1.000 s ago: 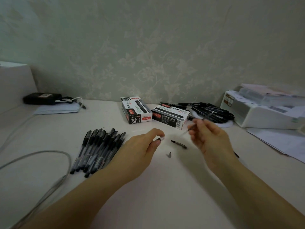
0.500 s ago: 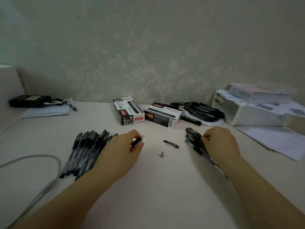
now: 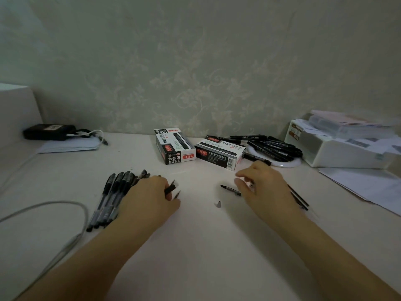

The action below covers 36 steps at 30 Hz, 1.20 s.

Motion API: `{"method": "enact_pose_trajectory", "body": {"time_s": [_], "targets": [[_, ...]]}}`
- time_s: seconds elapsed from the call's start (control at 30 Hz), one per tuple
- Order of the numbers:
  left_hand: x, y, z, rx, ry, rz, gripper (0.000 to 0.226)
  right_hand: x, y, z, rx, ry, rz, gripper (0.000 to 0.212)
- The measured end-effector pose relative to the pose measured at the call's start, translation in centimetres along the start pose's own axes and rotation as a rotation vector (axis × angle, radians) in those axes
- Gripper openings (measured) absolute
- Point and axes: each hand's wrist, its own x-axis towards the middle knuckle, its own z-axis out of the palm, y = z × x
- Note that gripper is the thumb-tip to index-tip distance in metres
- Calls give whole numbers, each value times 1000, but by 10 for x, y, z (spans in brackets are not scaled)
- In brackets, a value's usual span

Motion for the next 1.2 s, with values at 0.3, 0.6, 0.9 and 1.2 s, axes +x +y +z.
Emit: {"method": "enact_pose_trajectory", "body": {"time_s": [0.3, 0.6, 0.9, 1.2], "targets": [[-5, 12, -3, -137, -8, 15, 15, -8, -26, 8, 348, -34, 42, 9], [-9, 34, -2, -1020, -247, -148, 14, -14, -44, 10, 1088, -507, 396, 34], [-7, 32, 6, -897, -111, 15, 16, -10, -44, 8, 1258, -431, 532, 20], [-9, 29, 12, -703, -238, 326, 19, 2, -24, -3, 1653, 63, 725, 29]]}}
